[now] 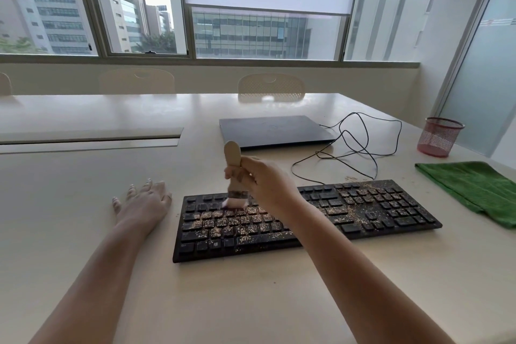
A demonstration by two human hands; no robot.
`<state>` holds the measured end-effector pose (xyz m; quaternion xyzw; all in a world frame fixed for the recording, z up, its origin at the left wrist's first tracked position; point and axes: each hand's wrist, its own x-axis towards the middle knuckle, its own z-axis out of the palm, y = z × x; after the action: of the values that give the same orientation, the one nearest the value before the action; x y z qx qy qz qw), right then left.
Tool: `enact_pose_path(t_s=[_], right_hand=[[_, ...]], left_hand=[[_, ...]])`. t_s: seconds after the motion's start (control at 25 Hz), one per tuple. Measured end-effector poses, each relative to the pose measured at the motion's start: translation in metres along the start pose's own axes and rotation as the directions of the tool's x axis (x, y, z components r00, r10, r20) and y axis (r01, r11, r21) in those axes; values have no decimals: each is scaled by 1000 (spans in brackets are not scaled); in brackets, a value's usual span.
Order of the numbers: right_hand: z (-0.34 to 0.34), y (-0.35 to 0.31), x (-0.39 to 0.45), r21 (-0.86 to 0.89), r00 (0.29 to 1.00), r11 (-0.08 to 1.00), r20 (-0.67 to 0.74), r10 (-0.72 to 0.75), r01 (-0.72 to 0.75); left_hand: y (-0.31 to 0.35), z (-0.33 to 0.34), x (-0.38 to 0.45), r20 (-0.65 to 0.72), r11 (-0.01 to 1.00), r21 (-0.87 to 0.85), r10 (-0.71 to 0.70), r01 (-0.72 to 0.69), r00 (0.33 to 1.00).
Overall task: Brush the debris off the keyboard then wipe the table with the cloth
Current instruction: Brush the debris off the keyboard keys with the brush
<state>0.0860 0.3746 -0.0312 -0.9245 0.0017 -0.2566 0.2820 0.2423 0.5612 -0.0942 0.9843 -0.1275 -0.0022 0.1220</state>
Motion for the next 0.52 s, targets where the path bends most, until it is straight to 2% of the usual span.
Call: enact_pose_path(t_s=[0.08,0.2,0.28,0.4,0.44,0.52], right_hand=[[-5,2,0,0,999,1000,-38,12,-12],[6,-3,0,198,1000,980,3,-31,29],[2,-2,0,128,1000,992,14,-2,0],[-23,12,2,-132,995,986,-25,99,-102],[-27,15,1,-155,991,980,-50,121,-128],[-23,10,0,-27,994,995,-60,90,-92]], left_hand=[[0,0,-1,0,1000,-3,2,-2,1000],[0,-1,0,2,1000,2,2,-2,1000],[-1,-1,1,3,1000,7,1,-1,1000],[0,0,1,1,1000,7,-2,2,1000],[0,0,1,2,1000,15,-2,2,1000],[1,-1,1,4,1000,30,-1,0,1000]])
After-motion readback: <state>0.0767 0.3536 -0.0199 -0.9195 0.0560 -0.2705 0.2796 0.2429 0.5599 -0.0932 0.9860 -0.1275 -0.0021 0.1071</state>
